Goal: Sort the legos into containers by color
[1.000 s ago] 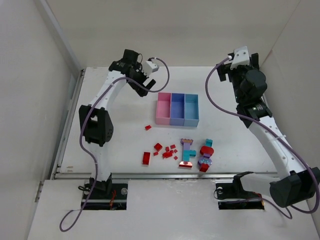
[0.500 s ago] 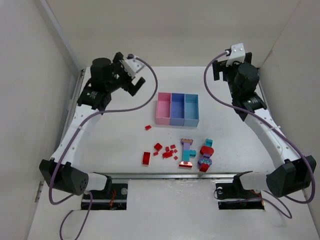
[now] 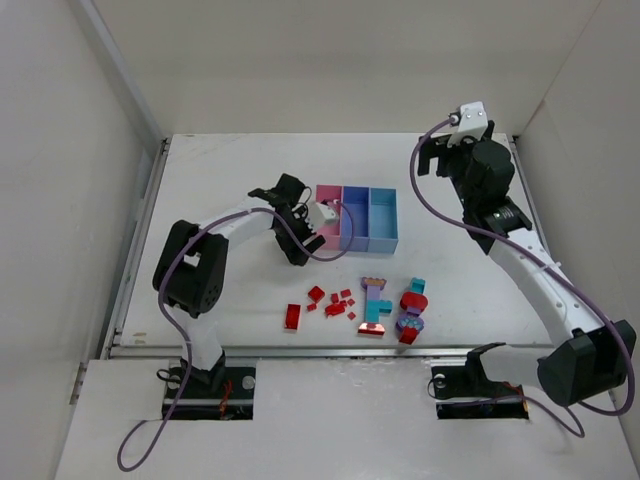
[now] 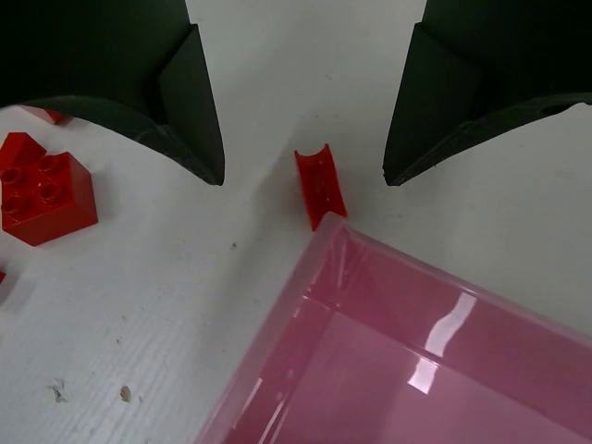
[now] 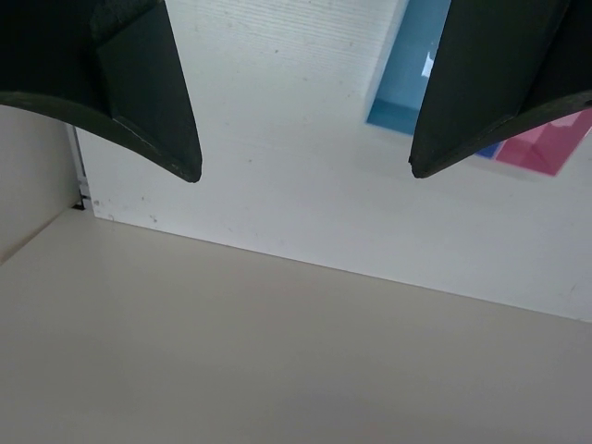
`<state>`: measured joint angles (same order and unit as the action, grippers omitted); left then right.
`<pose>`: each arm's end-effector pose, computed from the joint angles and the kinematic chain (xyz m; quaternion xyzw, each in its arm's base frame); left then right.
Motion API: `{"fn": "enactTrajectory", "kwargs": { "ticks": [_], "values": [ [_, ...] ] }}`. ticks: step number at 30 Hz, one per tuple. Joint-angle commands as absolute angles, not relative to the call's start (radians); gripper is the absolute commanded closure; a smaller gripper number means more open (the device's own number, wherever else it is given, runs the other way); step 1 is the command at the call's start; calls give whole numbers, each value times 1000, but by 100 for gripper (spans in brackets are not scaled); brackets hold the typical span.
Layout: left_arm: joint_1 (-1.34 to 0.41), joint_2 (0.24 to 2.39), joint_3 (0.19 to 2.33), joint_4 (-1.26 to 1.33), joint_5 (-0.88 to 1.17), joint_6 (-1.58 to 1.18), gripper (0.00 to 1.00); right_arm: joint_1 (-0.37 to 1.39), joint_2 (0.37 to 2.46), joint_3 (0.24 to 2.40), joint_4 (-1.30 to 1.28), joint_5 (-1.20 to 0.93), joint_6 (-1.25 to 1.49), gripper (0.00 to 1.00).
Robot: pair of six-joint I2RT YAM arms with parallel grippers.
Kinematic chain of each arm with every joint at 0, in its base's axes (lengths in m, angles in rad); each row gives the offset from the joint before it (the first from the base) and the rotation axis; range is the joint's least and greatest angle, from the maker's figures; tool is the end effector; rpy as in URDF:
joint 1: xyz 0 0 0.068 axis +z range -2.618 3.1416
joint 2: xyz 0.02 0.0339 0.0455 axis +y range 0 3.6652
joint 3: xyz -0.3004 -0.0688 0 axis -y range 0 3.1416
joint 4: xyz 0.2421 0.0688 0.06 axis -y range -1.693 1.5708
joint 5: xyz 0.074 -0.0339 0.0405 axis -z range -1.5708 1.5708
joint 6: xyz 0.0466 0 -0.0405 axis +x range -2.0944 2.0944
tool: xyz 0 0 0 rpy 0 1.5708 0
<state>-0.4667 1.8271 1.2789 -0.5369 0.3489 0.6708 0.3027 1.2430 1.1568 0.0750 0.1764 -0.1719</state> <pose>0.3403 -0.1893 0.2250 0.5500 0.7830 -0.1435 0.2527 0.2788 0.0785 0.4355 -0.1063 0.7030 -0.0167 0.7030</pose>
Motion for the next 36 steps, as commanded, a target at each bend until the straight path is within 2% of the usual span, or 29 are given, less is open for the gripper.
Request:
{"fn": "enactTrajectory", "kwargs": {
  "ticks": [1, 8, 14, 17, 19, 23, 29, 32, 36],
  "values": [
    [-463, 1776, 1284, -555, 399, 634, 34, 316, 1194, 1132, 103, 167, -137, 1],
    [-472, 1798, 1206, -485, 319, 623, 34, 316, 1183, 1114, 103, 187, -127, 1],
    [-472, 1845, 1187, -476, 261, 614, 48, 316, 1173, 1114, 103, 198, -127, 1],
    [-472, 1845, 1187, -453, 252, 614, 75, 316, 1173, 1114, 103, 210, -127, 1],
    [-472, 1845, 1197, -453, 242, 588, 100, 316, 1173, 1123, 103, 210, -127, 1],
    [-472, 1845, 1216, -492, 242, 568, 100, 316, 1173, 1123, 103, 210, -127, 1],
    [-367, 1761, 1328, -552, 271, 555, 100, 316, 1192, 1123, 103, 187, -109, 1],
    [-357, 1752, 1498, -528, 313, 490, 100, 325, 1204, 1123, 103, 178, -68, 3],
    [-452, 1818, 1689, -479, 322, 463, 100, 345, 1247, 1146, 103, 166, -55, 4]
  ]
}}
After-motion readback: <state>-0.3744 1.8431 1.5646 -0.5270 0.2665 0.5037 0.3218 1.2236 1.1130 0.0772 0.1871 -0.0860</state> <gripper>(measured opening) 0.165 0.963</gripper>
